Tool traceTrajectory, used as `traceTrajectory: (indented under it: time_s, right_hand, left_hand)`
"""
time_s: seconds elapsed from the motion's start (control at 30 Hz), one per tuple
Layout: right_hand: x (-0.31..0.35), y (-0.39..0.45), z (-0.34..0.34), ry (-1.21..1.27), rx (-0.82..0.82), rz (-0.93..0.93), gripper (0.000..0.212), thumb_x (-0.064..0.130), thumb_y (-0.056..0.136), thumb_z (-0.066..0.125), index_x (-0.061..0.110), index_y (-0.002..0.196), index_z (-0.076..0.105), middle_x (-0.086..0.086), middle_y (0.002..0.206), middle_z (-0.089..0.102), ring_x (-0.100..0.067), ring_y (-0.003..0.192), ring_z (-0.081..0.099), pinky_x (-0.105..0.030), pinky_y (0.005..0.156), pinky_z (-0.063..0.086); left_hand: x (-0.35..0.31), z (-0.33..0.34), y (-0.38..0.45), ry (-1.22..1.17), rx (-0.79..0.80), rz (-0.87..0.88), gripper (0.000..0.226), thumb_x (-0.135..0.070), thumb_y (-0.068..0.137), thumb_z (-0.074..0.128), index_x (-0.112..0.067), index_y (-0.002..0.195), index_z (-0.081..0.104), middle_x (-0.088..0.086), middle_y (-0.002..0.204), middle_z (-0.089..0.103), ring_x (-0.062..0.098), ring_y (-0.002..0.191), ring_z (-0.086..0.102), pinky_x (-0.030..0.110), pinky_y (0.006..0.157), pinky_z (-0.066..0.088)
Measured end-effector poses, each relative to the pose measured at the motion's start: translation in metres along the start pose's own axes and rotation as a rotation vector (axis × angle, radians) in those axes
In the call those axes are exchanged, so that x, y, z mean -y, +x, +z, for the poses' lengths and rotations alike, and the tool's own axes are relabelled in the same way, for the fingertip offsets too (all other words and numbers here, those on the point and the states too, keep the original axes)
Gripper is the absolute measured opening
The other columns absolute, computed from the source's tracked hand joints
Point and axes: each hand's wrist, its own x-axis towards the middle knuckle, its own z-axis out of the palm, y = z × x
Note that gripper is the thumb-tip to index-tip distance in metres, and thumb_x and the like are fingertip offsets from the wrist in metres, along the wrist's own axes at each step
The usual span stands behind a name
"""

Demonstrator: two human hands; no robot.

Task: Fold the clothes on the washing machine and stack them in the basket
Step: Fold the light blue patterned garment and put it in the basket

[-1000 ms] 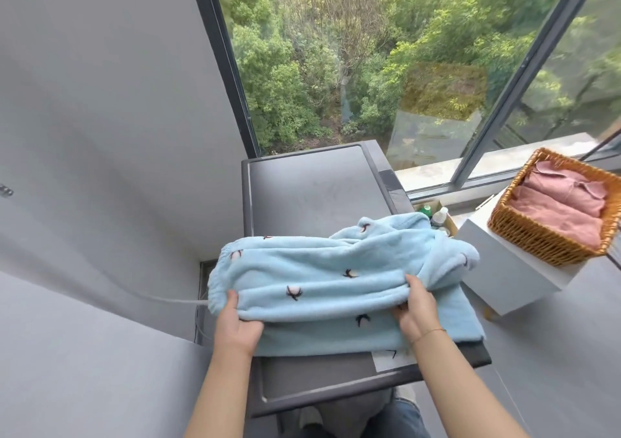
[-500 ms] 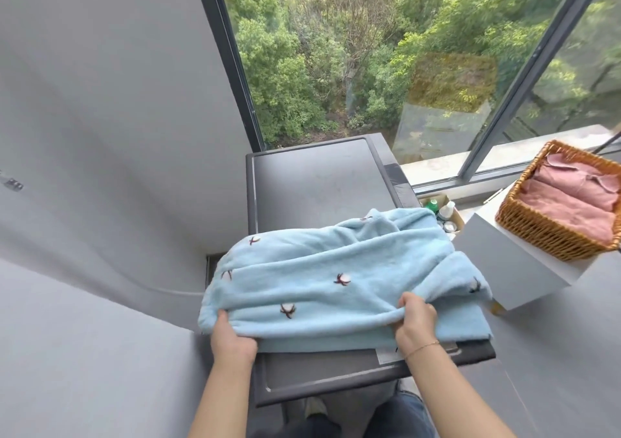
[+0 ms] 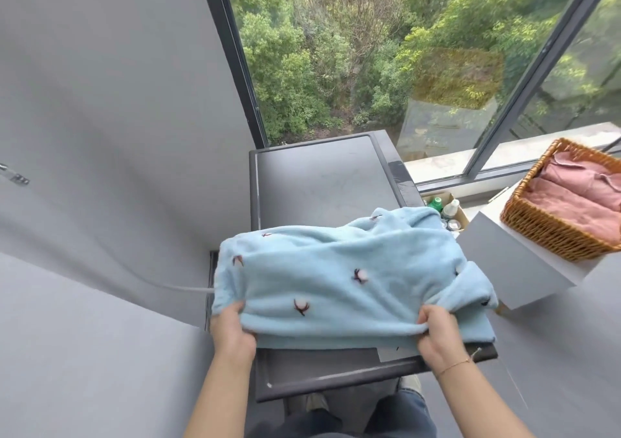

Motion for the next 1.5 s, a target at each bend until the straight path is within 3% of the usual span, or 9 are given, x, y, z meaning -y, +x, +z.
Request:
traceTrajectory:
  time_s: [0.27, 0.37, 0.5, 0.63, 0.73, 0.83, 1.1, 1.27, 1.5]
  right_hand:
    - [-0.002, -0.002, -0.008, -0.118, 0.069, 0.066, 0.014, -0.005, 0.081, 0.041, 0.006, 0.080, 0.050, -0.006, 0.077, 0.053, -0.019, 0.068, 0.053, -0.026, 0.056, 0.048]
    - [0.017, -0.014, -0.010, -0.741, 0.290, 0.162, 0.034, 0.029, 0.094, 0.045, 0.001, 0.085, 0.060, -0.015, 0.070, 0.070, -0.029, 0.060, 0.067, -0.030, 0.055, 0.055]
    - [0.046, -0.019, -0.010, -1.565, 0.396, 0.066, 0.061, 0.054, 0.091, 0.042, 0.005, 0.058, 0.060, -0.007, 0.043, 0.059, -0.020, 0.037, 0.052, -0.020, 0.044, 0.041]
    - [0.074, -0.004, 0.016, -1.409, 0.368, -0.461, 0.044, 0.039, 0.083, 0.062, 0.016, 0.051, 0.042, -0.001, 0.046, 0.052, -0.016, 0.041, 0.053, -0.028, 0.049, 0.043]
    - [0.085, 0.016, 0.043, -1.340, 0.368, -0.832, 0.009, 0.023, 0.079, 0.065, 0.021, 0.075, 0.058, 0.005, 0.081, 0.062, -0.016, 0.077, 0.059, -0.032, 0.066, 0.046]
    - [0.069, 0.050, 0.051, -1.594, 0.498, -0.870, 0.036, 0.018, 0.080, 0.066, 0.025, 0.115, 0.062, 0.001, 0.115, 0.052, -0.019, 0.110, 0.047, -0.036, 0.085, 0.047]
    - [0.075, 0.051, 0.059, -1.236, 0.262, -1.316, 0.012, 0.001, 0.078, 0.060, 0.010, 0.086, 0.062, -0.009, 0.074, 0.065, -0.035, 0.069, 0.061, -0.038, 0.056, 0.047]
    - [0.108, 0.015, 0.048, -1.043, 0.450, -1.230, 0.014, 0.026, 0.076, 0.039, 0.022, 0.066, 0.049, 0.004, 0.053, 0.046, -0.017, 0.051, 0.043, -0.029, 0.050, 0.034]
    - [0.091, 0.021, 0.005, -1.760, 0.494, -0.544, 0.036, 0.034, 0.085, 0.048, 0.015, 0.055, 0.040, -0.004, 0.052, 0.046, -0.021, 0.047, 0.059, -0.031, 0.050, 0.041]
  left_hand:
    - [-0.006, 0.006, 0.003, 0.661, -0.191, 0.369, 0.072, -0.006, 0.052, 0.062, -0.003, 0.124, 0.054, 0.020, 0.117, 0.062, 0.035, 0.101, 0.061, 0.045, 0.087, 0.049]
    - [-0.012, 0.021, -0.005, 1.157, -0.238, 0.876, 0.078, 0.002, 0.066, 0.066, -0.009, 0.139, 0.041, 0.016, 0.141, 0.043, 0.037, 0.127, 0.040, 0.051, 0.101, 0.036]
    - [-0.026, 0.056, -0.006, 1.230, 0.424, 0.775, 0.059, -0.006, 0.073, 0.070, -0.021, 0.127, 0.052, -0.003, 0.125, 0.055, 0.017, 0.120, 0.050, 0.035, 0.102, 0.040]
    - [-0.009, 0.075, -0.005, 1.837, 0.598, 0.710, 0.045, -0.036, 0.069, 0.074, -0.039, 0.112, 0.059, -0.017, 0.116, 0.051, 0.007, 0.116, 0.045, 0.031, 0.097, 0.031]
    - [0.002, 0.076, -0.007, 1.754, 0.471, 0.882, 0.013, -0.036, 0.074, 0.072, -0.039, 0.077, 0.059, -0.016, 0.099, 0.055, 0.009, 0.105, 0.050, 0.029, 0.082, 0.026]
    - [0.002, 0.074, -0.003, 1.748, 0.491, 0.907, 0.024, -0.035, 0.081, 0.069, -0.038, 0.067, 0.050, -0.019, 0.095, 0.056, 0.006, 0.101, 0.050, 0.028, 0.080, 0.024]
    - [-0.019, 0.081, -0.026, 1.414, 0.550, 1.065, 0.017, -0.019, 0.099, 0.045, -0.030, 0.087, 0.039, -0.008, 0.069, 0.054, 0.018, 0.077, 0.046, 0.032, 0.073, 0.028]
    - [-0.038, 0.100, -0.055, 1.327, 0.668, 0.719, 0.032, -0.043, 0.097, 0.045, -0.023, 0.077, 0.059, -0.008, 0.055, 0.048, 0.010, 0.055, 0.040, 0.031, 0.062, 0.035]
    - [-0.024, 0.077, -0.019, 1.868, 0.442, 0.490, 0.018, -0.030, 0.093, 0.046, -0.025, 0.088, 0.062, -0.009, 0.087, 0.070, 0.014, 0.086, 0.065, 0.032, 0.083, 0.052]
